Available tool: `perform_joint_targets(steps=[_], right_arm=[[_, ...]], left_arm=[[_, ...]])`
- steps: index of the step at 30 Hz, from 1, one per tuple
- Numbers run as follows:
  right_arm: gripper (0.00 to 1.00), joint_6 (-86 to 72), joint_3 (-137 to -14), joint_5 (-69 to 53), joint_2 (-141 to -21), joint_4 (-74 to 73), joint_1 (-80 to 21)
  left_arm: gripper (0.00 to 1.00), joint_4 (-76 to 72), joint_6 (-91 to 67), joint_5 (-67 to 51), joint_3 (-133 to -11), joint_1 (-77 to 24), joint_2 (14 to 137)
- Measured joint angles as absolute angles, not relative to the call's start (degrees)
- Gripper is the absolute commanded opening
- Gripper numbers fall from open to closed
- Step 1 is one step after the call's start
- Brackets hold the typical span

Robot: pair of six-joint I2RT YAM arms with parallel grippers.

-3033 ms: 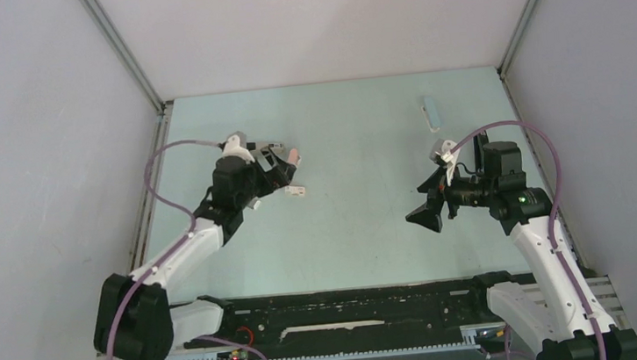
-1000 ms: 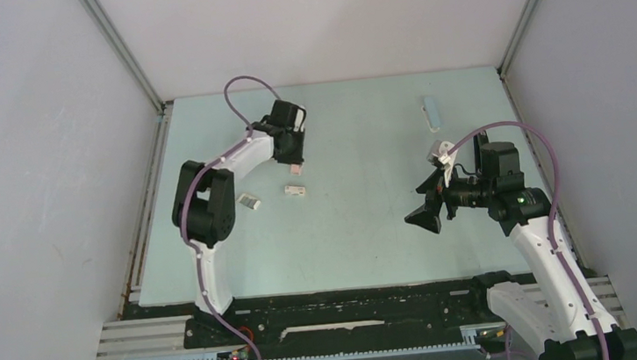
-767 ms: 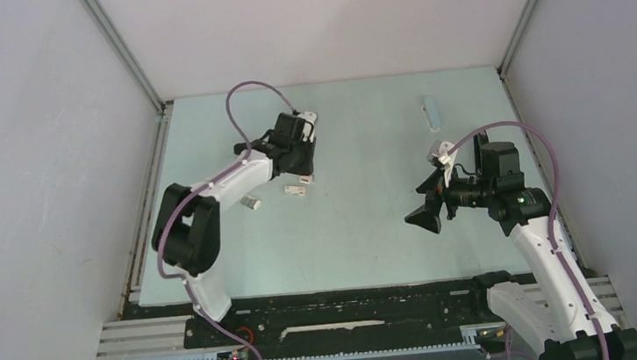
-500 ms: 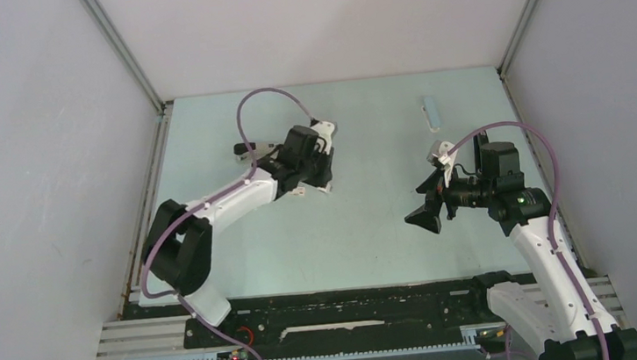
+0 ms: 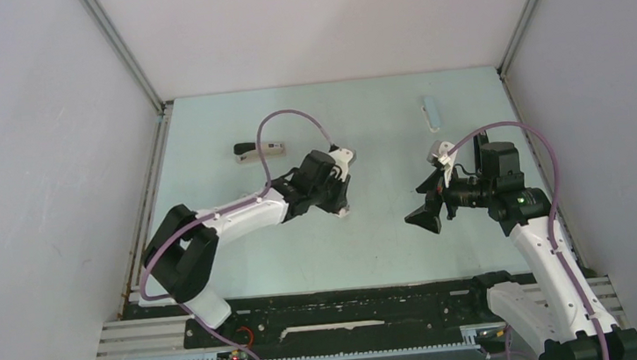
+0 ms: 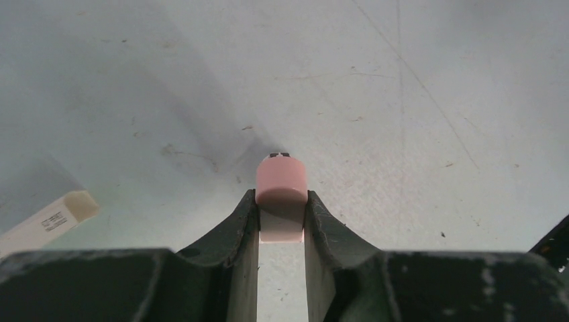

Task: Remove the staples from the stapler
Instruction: Move the stapler to the center of the board.

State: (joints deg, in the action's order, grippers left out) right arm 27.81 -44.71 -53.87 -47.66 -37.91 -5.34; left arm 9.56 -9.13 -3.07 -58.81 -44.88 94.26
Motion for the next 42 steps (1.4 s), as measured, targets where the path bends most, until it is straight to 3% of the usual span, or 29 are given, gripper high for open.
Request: perform_joint_targets(steps=[14, 23, 42], right_arm=[[1.00, 28.0, -44.7, -53.9, -47.7, -37.9, -5.3], [1.00, 28.1, -44.7, -53.9, -47.9, -37.9, -5.4], [1.00, 28.5, -44.7, -54.2, -48.9, -38.0, -5.4]], left_arm=[[0.02, 5.0, -9.6, -2.7, -53.5, -54.0, 94.4], [0.32, 0.9, -10.6, -1.8, -50.5, -55.3, 94.4], [0.74, -3.0, -13.2, -1.2, -42.9, -55.7, 89.4]])
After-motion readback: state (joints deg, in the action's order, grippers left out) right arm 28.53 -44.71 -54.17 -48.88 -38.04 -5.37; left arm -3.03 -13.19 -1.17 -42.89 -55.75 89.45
